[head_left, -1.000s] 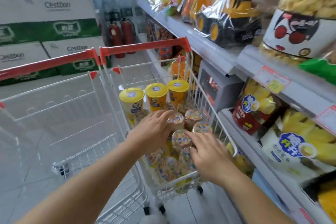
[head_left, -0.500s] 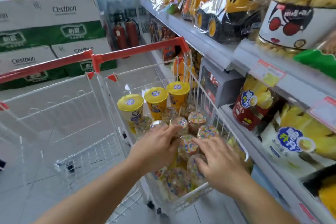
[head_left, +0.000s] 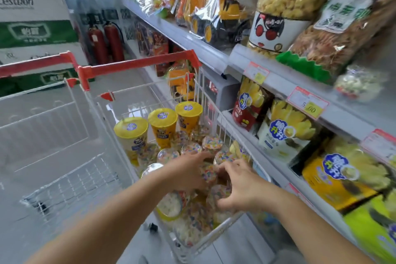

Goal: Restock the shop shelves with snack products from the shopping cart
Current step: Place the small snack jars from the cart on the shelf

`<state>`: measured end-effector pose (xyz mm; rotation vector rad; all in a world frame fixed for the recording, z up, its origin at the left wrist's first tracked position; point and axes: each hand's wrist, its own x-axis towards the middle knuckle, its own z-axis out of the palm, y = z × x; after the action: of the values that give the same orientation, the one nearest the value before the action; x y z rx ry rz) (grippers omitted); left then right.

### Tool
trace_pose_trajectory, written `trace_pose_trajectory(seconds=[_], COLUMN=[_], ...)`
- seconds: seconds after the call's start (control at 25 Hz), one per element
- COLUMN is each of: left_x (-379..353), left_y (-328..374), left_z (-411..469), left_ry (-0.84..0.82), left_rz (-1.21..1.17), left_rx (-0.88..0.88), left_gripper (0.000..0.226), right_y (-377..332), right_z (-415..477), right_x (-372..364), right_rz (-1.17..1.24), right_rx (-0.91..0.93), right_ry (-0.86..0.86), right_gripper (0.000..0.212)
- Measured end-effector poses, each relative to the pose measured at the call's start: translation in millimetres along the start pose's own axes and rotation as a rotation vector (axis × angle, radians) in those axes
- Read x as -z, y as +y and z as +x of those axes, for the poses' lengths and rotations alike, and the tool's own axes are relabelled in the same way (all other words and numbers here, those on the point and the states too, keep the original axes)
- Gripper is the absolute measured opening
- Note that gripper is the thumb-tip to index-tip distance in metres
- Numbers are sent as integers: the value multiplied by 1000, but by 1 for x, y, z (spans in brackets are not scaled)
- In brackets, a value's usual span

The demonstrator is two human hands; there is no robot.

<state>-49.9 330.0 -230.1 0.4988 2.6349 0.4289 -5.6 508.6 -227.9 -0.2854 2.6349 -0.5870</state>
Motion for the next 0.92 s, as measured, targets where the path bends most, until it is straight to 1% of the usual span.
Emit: trace_pose_trajectory(seconds=[0.12,0.24,0.32,0.4,0.48,0.52,0.56,0.64,0.72,0.76,0.84,0.92], left_x=[-10,-16,-16,-12,-4,2,7,16,20,21,20,21], left_y=[5,1,-2,-4,-8,-11,-14,-19,-21,-21,-20,-23], left_z=[4,7,6,0,-6,-9,-11,-15,-18,-20,-23,-20], left_ry=[-23,-31,-25,10,49,65,80,108,114,104,113,148], left_rz=[45,8,-83,-222,-407,-518,-632,-856,-1079,-1166,-1254,-1290], left_rx=[-30,3,16,27,33,38,40,45,43,36,25,15], left_gripper=[86,85,86,85,74,67,61,59,54,51,48,45], right_y=[-5,-8,-9,-10,-12,-13,-14,-13,-14,-13,-13,-16], right_z=[-16,-18,-18,-17,-15,-14,-12,-11,-14,-16,-22,-31], right_x=[-3,-9,-9,-6,-3,-3,-2,-4,-4,-3,4,19], right_rz=[-117,-215,-251,-342,-423,-427,-408,-333,-252,-214,-92,66], right_rx=[39,53,6,-22,-45,-53,-56,-51,-53,-60,-82,-69], right_ry=[-19,-32,-77,-130,-169,-182,-191,-190,-160,-137,-79,-10], right_gripper=[69,67,71,73,70,69,69,73,76,74,60,52])
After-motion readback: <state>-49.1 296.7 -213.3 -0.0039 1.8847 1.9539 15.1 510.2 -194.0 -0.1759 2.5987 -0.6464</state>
